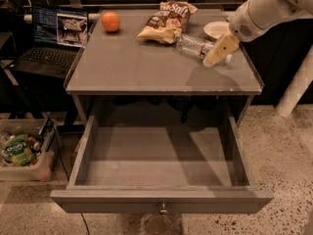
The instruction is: Place water bottle into top drawer
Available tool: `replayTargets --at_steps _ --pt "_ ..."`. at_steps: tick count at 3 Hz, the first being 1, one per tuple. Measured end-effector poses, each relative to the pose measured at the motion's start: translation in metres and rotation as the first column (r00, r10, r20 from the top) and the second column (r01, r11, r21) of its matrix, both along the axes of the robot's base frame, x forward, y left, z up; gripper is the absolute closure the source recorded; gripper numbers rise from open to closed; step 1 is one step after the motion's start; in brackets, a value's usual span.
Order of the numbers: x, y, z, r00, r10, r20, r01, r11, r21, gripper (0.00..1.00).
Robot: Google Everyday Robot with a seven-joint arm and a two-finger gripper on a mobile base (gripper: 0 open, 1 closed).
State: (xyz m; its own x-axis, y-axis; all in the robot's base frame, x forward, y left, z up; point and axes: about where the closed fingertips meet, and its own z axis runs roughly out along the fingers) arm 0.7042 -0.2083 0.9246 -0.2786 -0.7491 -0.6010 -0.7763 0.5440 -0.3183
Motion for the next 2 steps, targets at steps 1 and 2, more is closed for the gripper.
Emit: replayTargets --at_steps 1,2 --pt "0.02 0.001 -0.017 0.9992 0.002 -0.04 -0.002 1.0 -0.003 0.0" --pt "0.034 0.007 -0.04 0.995 0.018 -0.098 -0.018 1.0 0.0 0.0"
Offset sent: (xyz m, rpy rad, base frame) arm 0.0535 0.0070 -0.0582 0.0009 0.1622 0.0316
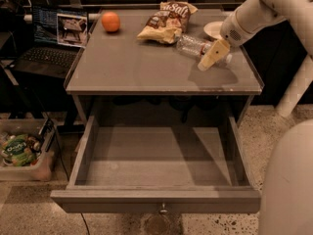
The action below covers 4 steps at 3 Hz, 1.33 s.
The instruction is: Place water bottle into top drawer
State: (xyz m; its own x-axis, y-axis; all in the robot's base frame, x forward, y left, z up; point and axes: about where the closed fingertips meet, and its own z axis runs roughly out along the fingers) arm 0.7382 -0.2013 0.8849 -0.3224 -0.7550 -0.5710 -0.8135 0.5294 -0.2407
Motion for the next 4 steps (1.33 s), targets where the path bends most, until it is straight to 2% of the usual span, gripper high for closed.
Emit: replayTargets --at_steps 1,2,3,4 --pt "0.009 0.005 -0.021 0.9983 0.017 -0.056 -0.018 1.0 -0.002 0.0" --pt "0.016 0.007 -0.035 0.9955 0.025 -0.092 -0.025 1.0 -0.004 0.0" --pt "0.017 0.01 -0.052 0.9891 0.046 -0.14 -0.047 0.999 0.0 0.19" --pt "0.017 0.01 -0.054 0.9881 0.049 -0.146 -0.049 0.999 0.0 0.42"
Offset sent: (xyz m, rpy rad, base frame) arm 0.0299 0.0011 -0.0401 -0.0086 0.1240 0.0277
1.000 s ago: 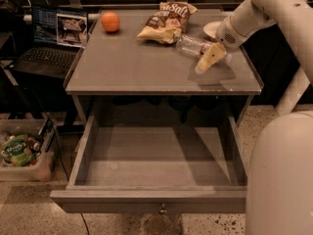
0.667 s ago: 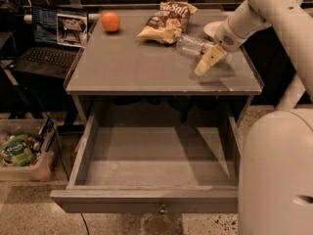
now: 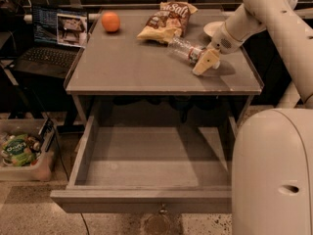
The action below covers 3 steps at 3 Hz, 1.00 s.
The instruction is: Place water bottle into top drawer
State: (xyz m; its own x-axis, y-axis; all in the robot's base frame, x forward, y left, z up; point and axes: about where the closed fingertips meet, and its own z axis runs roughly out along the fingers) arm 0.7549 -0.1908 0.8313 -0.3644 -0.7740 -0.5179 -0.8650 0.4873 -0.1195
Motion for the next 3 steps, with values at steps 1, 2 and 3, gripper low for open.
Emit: replayTargets --at_steps 1,2,3 --pt "0.0 0.0 -0.0001 1.0 0.0 0.0 0.0 1.0 0.0 0.65" --pt "0.0 0.0 -0.0001 1.0 0.0 0.0 0.0 1.0 0.0 0.88" --pt "0.0 0.0001 -0.0001 1.0 0.0 0.0 0.0 1.0 0.0 1.0"
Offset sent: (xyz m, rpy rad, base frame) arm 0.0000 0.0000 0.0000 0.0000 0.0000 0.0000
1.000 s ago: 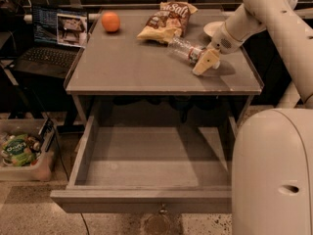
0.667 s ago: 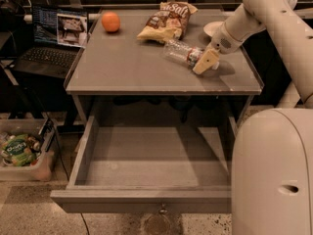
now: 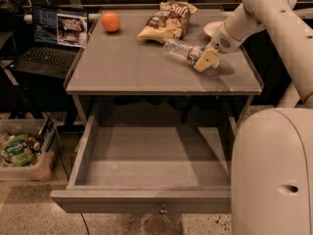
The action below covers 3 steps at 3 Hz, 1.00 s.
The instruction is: Place water bottle into top drawer
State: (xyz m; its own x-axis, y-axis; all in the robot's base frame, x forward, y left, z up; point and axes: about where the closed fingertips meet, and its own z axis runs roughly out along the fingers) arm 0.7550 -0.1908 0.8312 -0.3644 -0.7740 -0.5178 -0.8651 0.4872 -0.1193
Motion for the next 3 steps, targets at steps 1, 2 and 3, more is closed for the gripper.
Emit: replayTargets --at_steps 1,2,3 --pt "0.0 0.001 0.0 1.0 0.007 0.001 -0.007 1.0 -0.003 1.0" --pt "0.0 0.002 0.0 0.9999 0.013 0.002 -0.013 1.0 -0.006 1.0" --pt "-0.013 -0.003 0.018 0.9989 0.002 0.048 -0.002 1.0 -0.002 1.0"
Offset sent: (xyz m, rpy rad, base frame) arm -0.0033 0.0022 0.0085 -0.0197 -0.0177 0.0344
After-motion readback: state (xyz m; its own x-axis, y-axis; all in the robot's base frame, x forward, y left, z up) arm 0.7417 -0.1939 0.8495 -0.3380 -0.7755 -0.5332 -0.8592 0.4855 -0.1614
